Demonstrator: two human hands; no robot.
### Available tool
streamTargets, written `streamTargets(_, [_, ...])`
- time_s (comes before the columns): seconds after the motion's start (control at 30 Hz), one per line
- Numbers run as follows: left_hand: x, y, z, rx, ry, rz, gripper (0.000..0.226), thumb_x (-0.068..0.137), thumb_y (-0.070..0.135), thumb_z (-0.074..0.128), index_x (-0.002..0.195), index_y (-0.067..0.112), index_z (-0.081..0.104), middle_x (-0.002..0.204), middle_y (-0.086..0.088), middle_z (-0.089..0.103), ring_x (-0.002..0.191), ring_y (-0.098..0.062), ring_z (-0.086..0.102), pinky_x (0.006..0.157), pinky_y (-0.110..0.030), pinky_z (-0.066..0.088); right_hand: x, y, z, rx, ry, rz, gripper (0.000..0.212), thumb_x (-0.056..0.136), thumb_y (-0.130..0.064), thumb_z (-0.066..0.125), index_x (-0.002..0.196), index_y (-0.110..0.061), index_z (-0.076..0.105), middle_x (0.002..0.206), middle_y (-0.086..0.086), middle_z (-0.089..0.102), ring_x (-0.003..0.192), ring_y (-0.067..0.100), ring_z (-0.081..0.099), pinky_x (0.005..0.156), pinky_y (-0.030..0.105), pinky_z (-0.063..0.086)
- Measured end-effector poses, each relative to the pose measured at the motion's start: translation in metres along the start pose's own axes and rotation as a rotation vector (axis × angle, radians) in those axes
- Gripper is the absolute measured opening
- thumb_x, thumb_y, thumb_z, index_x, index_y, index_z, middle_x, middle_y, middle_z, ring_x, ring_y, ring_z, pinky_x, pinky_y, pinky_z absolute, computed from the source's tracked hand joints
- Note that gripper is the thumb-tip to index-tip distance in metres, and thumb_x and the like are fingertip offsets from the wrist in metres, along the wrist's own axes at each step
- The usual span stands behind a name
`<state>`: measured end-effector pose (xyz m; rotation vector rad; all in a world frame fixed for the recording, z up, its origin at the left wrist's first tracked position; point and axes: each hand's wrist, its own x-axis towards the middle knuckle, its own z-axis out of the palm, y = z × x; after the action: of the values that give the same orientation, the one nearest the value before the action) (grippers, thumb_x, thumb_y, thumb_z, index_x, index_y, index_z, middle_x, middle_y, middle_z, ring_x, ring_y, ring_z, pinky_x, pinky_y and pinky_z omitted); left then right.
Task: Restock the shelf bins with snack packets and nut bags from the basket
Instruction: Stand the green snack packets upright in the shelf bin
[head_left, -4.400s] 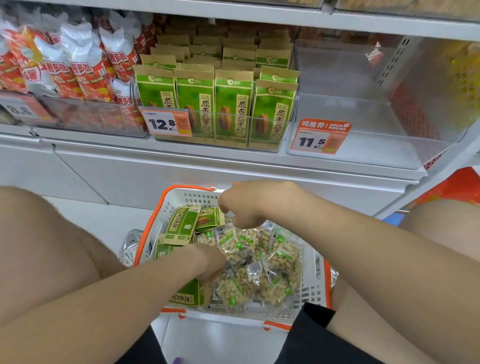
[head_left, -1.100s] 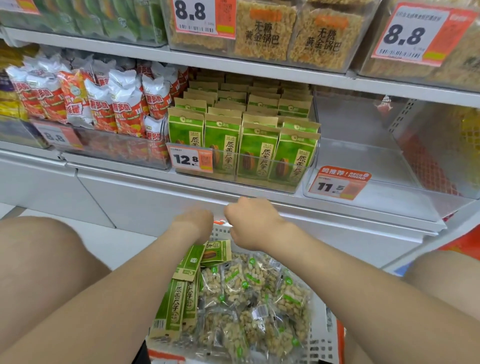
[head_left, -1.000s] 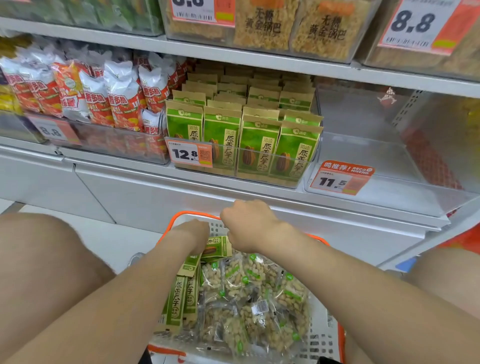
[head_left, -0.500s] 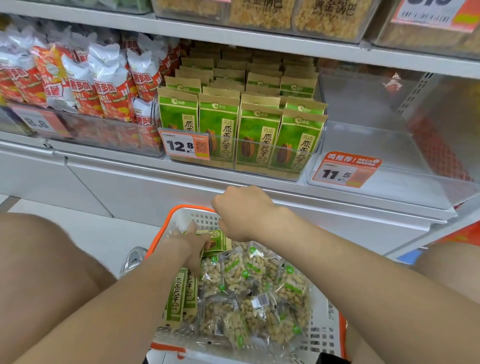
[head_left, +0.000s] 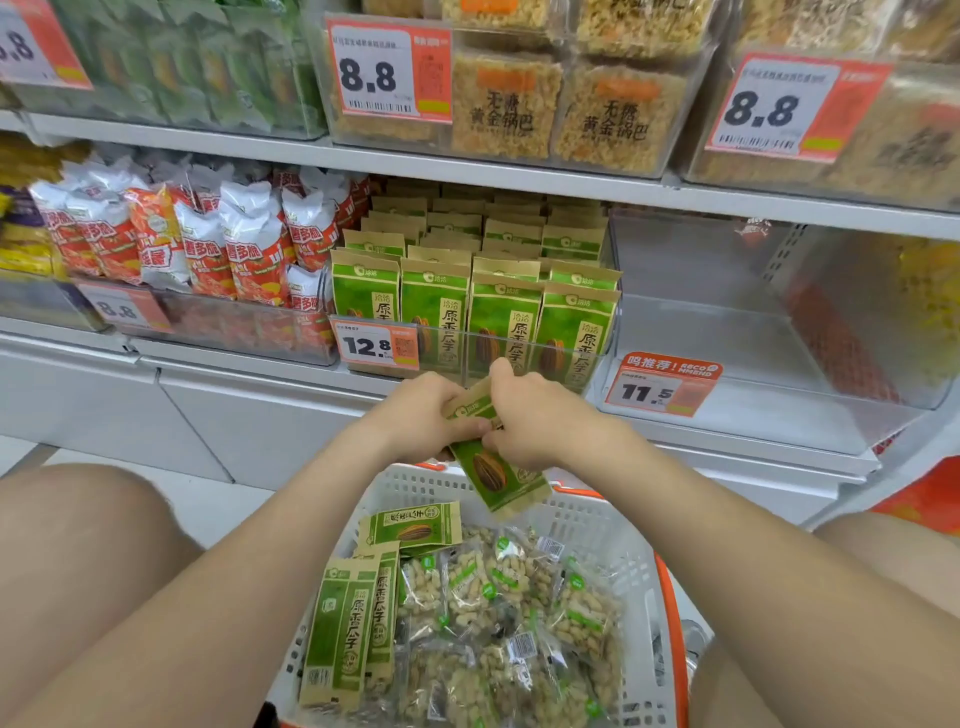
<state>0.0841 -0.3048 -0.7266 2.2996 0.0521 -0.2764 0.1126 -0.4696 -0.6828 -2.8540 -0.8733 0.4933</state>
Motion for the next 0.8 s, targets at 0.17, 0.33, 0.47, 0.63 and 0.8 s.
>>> streamTargets(0.17, [-0.002,0.013,-0.01,-0.646,0.351,-0.057,0.037,0.093,0.042,0.077,0.094,0.005,0.074,0.092,-0.015,0.079,0.086,-0.031,0.074,0.081,-0.044,0.063,0.005,0.011,-0.016,0.57,0.208,0.06,0.045,0.094,-0.021,0.075,0.13,-0.021,0.048,0.117,0.001,0.066,0.108,0.025,0.065,0.094,0.048,0.058])
streamTargets(0.33, [-0.007,0.04,-0.004,-0.641,0.391,-0.089,0.048,0.108,0.056,0.044,0.096,0.021,0.075,0.092,0.003,0.079,0.089,-0.01,0.073,0.072,-0.026,0.052,0.006,0.009,-0.019,0.904,0.368,0.113,0.035,0.096,-0.021,0.071,0.122,-0.024,0.047,0.116,-0.003,0.067,0.106,0.025,0.068,0.089,0.054,0.06])
streamTargets(0.47, [-0.006,0.043,0.003,-0.588,0.496,0.013,0.059,0.11,0.055,0.036,0.099,0.011,0.074,0.093,-0.012,0.077,0.091,-0.026,0.074,0.081,-0.044,0.061,0.005,0.006,-0.027,0.953,0.421,0.085,0.051,0.095,-0.022,0.073,0.126,-0.027,0.033,0.11,-0.006,0.069,0.097,0.021,0.073,0.08,0.051,0.064])
streamTargets(0.63, [-0.001,0.04,-0.001,-0.949,0.439,0.063,0.038,0.103,0.044,0.061,0.113,0.012,0.079,0.11,-0.008,0.079,0.108,-0.023,0.075,0.098,-0.046,0.059,0.001,0.004,-0.032,0.812,0.544,-0.021,0.057,0.094,-0.03,0.075,0.132,-0.033,0.032,0.105,-0.017,0.066,0.095,0.011,0.069,0.08,0.039,0.06])
streamTargets(0.8, [-0.002,0.043,-0.007,-1.048,0.739,0.078,0.034,0.083,0.035,0.085,0.096,0.006,0.074,0.091,-0.005,0.08,0.085,-0.014,0.075,0.077,-0.03,0.061,0.014,-0.003,-0.03,0.922,0.664,0.026,0.032,0.093,-0.038,0.074,0.113,-0.034,0.049,0.107,-0.015,0.07,0.101,0.015,0.071,0.082,0.05,0.062])
